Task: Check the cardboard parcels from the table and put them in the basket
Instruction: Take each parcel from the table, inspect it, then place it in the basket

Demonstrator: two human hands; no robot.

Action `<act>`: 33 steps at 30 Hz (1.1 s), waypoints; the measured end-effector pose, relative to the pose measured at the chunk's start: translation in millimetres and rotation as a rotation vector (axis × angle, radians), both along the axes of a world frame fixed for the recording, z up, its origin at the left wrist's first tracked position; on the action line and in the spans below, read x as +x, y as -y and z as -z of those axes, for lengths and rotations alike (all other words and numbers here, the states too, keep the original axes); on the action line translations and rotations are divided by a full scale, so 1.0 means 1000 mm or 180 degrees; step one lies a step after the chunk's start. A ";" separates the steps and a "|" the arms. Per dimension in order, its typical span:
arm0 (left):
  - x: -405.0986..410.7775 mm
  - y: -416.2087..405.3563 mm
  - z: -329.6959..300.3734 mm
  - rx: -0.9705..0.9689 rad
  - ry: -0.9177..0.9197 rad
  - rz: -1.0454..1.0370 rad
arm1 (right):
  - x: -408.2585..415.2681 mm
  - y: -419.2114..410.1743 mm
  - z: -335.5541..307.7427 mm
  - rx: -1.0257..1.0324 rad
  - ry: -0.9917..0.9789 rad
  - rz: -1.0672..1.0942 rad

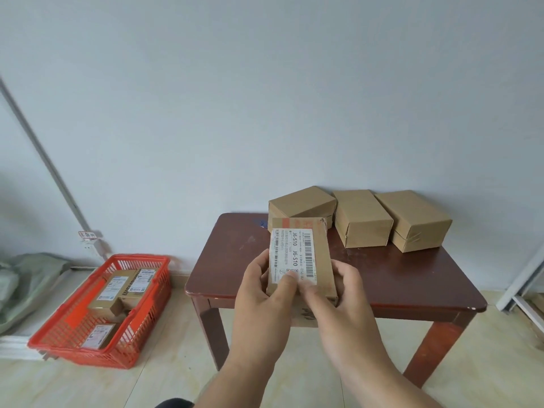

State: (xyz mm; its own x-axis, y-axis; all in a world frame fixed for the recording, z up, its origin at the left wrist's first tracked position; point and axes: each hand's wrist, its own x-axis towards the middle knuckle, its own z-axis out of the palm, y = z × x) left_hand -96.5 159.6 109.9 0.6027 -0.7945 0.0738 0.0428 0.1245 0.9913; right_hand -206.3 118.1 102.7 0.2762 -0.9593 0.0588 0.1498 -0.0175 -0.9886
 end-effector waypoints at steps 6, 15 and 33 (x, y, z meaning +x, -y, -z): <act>-0.003 0.001 -0.001 -0.0139 -0.0052 -0.0061 | -0.001 0.008 -0.012 -0.0218 -0.0206 -0.0232; 0.004 0.005 0.005 -0.0106 0.0169 -0.0298 | -0.001 0.012 0.006 -0.0263 -0.0299 0.0118; 0.002 0.003 0.009 -0.0021 0.0261 -0.0224 | -0.001 0.019 0.020 -0.0461 -0.0480 0.0268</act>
